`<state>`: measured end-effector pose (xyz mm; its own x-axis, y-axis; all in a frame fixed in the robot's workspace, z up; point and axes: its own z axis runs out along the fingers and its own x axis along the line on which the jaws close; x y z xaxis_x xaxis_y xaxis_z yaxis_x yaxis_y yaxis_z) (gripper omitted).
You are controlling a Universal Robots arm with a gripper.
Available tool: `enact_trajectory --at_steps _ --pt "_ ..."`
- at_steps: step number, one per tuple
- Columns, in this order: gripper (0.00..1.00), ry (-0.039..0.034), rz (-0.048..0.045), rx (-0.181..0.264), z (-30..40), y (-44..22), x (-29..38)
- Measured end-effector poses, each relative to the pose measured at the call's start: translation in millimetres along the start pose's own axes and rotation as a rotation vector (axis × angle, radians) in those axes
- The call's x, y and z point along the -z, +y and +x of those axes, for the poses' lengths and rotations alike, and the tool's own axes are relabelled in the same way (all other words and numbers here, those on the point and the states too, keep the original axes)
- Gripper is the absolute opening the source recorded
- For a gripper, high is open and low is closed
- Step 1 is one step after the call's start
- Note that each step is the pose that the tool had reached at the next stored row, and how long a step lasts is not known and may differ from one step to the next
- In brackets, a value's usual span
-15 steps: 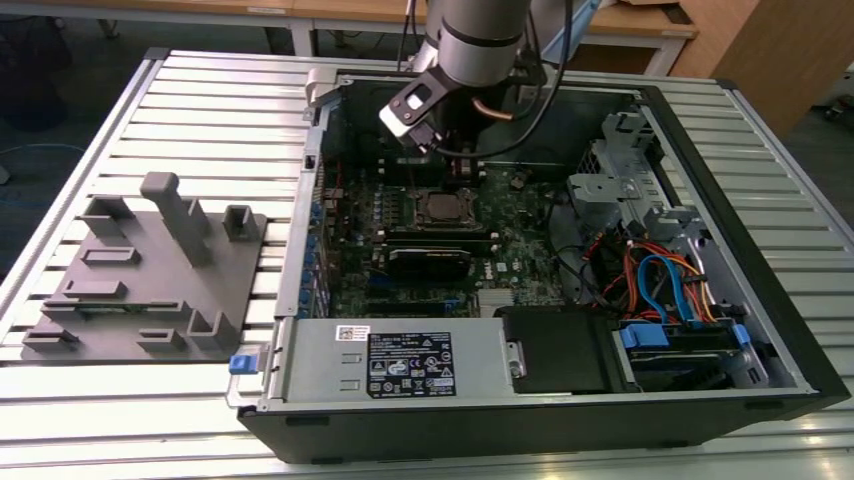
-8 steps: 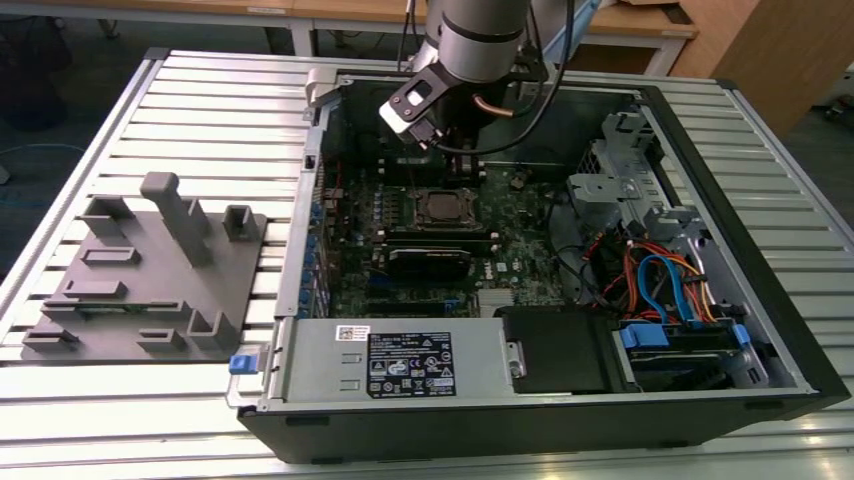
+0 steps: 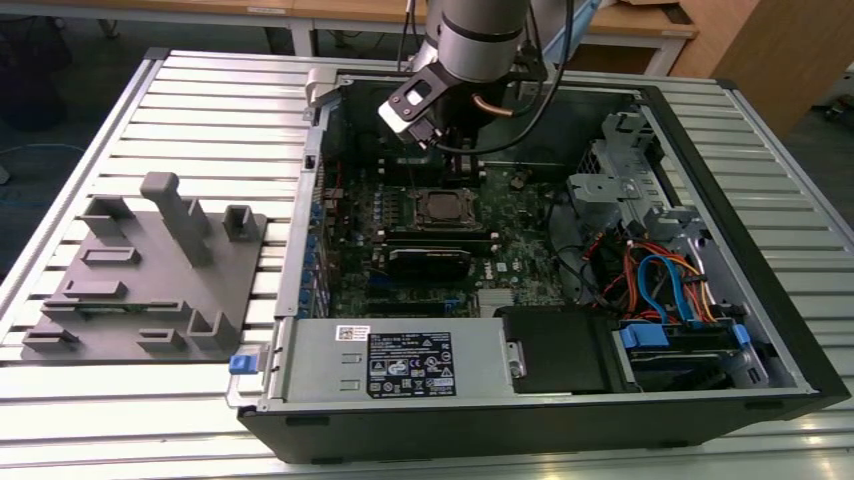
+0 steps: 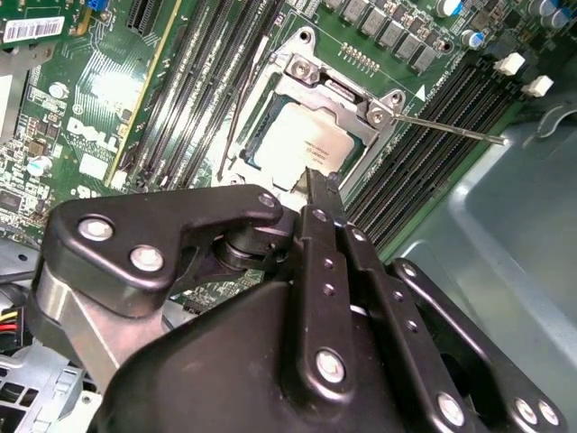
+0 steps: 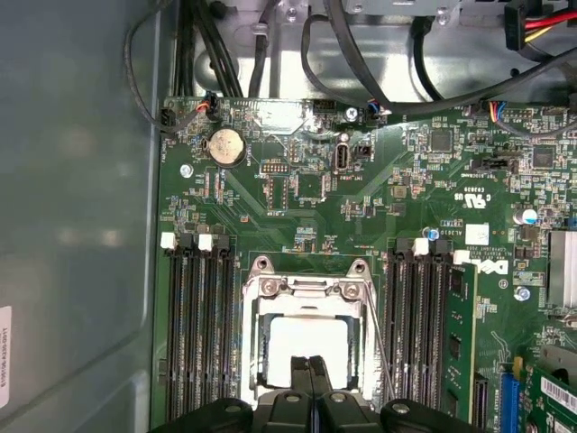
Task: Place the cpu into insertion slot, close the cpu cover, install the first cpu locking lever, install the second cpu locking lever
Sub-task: 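Install the first cpu locking lever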
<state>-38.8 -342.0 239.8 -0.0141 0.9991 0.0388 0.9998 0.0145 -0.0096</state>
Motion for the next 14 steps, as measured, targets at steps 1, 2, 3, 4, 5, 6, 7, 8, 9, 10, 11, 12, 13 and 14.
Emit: enact_trajectory --at_steps 1,2,3,4,5,6,7,8,9,10,11,12,13,14 --pt "0.1 0.0 0.0 0.0 0.0 -0.5 0.0" --pt "0.1 -0.0001 -0.0001 0.0 0.0 -0.6 0.0" --pt "0.1 0.0001 -0.0001 0.0 0.1 -1.5 -0.1" --pt "0.1 0.0002 -0.0001 0.0 0.1 -2.3 -0.1" --pt "0.1 0.0003 -0.0002 0.0 0.1 -3.7 -0.3" --pt "0.1 0.0003 -0.0002 0.0 0.1 -4.7 -0.3" --pt "0.1 0.0002 -0.0001 0.0 0.1 -4.9 -0.3" --pt "0.1 0.0001 -0.0001 0.0 0.1 -5.0 -0.3" --pt "0.1 0.0001 0.0 0.0 0.1 -5.0 -0.3" --pt "0.1 0.0001 -0.0001 0.0 0.1 -5.2 -0.3" --pt "0.1 0.0001 -0.0001 0.0 0.1 -5.2 -0.3" --pt "0.1 0.0001 -0.0001 0.0 0.1 -5.2 -0.3" --pt "0.1 0.0002 -0.0001 0.0 0.1 -5.2 -0.3" --pt "0.1 0.0001 -0.0001 0.0 0.1 -5.2 -0.3"
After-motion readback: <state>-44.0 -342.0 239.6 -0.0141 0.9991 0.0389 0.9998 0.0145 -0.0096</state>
